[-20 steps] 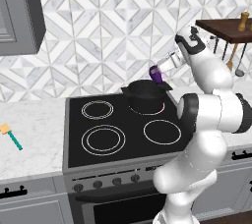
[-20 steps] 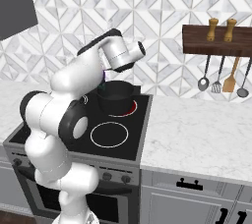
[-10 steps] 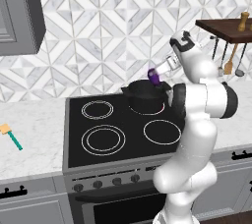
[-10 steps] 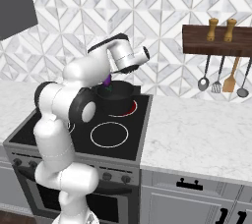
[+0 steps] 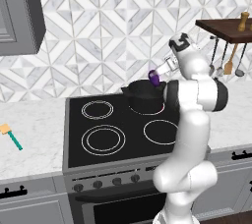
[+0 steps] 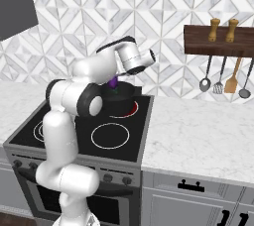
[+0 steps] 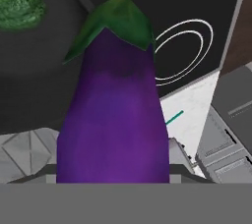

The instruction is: Put the broccoli and eggplant in the pot. Retrieve the spatula and lightly stir the vegetables in the pot.

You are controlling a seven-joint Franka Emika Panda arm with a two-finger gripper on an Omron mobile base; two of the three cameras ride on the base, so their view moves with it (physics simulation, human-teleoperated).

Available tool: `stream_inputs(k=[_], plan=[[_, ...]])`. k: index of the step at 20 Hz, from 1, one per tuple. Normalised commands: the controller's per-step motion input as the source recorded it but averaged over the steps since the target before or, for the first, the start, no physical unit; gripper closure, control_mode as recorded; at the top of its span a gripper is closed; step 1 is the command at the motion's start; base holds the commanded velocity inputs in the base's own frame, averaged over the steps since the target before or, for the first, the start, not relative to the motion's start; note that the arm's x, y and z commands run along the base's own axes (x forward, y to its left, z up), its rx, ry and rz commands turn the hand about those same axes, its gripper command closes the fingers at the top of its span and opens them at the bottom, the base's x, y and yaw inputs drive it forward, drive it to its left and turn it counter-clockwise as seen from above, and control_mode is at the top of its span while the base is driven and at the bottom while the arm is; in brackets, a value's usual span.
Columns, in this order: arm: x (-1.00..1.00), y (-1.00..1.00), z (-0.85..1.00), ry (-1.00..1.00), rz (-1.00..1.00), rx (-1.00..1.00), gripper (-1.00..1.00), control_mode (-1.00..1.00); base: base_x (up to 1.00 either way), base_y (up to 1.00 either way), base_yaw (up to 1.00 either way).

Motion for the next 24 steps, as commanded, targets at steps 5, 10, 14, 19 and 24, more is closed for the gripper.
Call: stream_inputs(k=[5, 10, 14, 19, 24], plan=[[0.2, -0.05, 0.0, 0.01, 0.0, 0.0, 1.0, -1.0, 0.0, 0.0, 0.0], [0.1, -0.05, 0.0, 0.0, 0.0, 0.0, 1.0, -1.0, 0.0, 0.0, 0.0], [0.19, -0.03, 0.0, 0.0, 0.0, 0.0, 1.0, -1.0, 0.0, 0.0, 0.0], [0.04, 0.0, -0.01, 0.0, 0.0, 0.0, 1.0, -1.0, 0.0, 0.0, 0.0], [0.05, 0.0, -0.32, 0.0, 0.0, 0.0, 1.0, -1.0, 0.0, 0.0, 0.0]])
